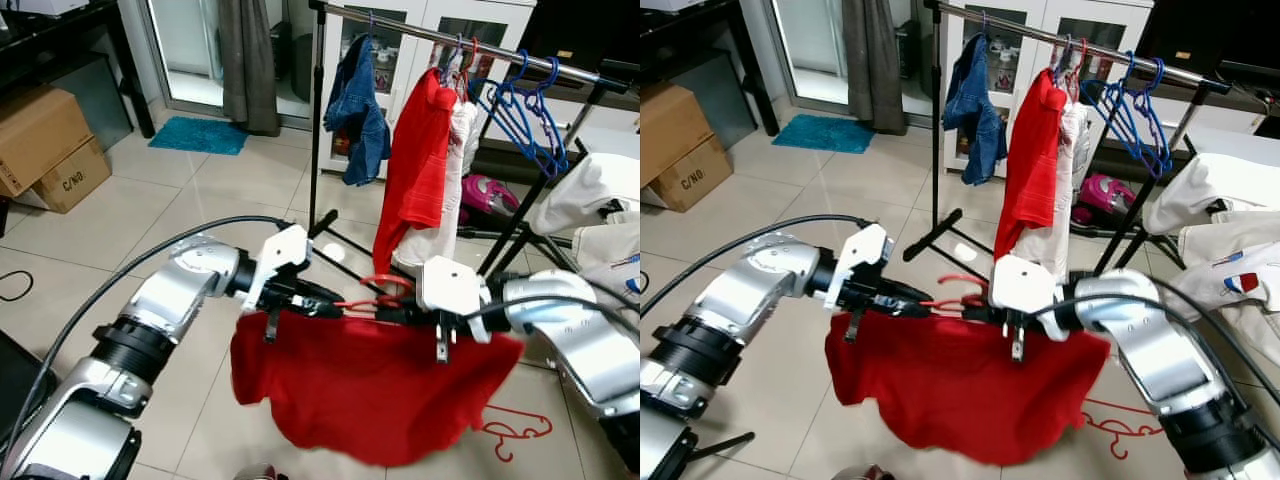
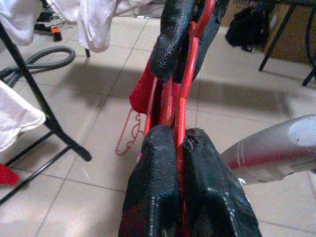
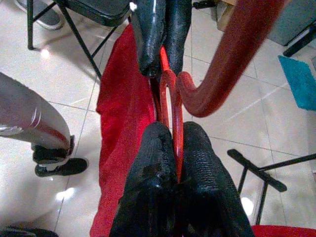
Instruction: Hang hanger
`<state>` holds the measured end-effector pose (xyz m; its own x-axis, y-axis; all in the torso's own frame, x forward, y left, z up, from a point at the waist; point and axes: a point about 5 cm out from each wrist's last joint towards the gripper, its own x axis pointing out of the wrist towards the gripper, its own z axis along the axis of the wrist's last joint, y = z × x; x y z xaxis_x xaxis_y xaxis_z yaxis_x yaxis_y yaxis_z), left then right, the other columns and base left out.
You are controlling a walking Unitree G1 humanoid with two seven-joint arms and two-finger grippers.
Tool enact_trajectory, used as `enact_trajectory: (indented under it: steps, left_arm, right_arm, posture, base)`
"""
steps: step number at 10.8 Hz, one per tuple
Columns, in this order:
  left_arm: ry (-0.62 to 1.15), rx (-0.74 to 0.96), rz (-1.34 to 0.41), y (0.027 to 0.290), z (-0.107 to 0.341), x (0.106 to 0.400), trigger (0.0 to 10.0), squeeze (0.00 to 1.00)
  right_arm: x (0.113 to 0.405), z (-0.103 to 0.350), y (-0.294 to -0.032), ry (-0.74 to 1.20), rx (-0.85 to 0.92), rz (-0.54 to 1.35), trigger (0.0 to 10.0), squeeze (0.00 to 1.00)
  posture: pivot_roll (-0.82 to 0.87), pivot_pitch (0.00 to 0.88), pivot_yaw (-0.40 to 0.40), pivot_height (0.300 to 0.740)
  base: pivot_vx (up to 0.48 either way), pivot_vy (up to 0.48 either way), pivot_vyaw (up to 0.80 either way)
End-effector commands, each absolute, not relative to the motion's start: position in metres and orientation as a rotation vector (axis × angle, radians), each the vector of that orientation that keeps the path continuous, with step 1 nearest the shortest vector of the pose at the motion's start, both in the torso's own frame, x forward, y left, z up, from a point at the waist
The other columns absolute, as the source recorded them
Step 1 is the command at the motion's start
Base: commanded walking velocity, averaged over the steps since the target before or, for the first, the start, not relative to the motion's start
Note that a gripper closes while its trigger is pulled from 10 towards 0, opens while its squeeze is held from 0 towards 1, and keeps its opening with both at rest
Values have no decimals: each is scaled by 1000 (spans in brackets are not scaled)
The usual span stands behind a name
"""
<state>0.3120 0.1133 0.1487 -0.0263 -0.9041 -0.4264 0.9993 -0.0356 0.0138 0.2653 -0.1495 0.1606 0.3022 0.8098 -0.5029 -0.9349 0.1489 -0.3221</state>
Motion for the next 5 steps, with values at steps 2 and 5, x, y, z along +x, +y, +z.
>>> enact_trajectory:
  steps: [2, 5]
  left_arm:
    - [358, 433, -1553, 112, 142, 314, 0, 0]
    - [336, 494, -1528, 110, 141, 318, 0, 0]
  right_arm:
    - [266, 168, -144, 198, -669, 1286, 10000, 0]
    - [267, 169, -141, 192, -670, 1292, 10000, 0]
  posture:
    - [88, 0, 8, 740]
    - [90, 0, 8, 740]
  base:
    - [0, 0, 0]
    - [0, 0, 0]
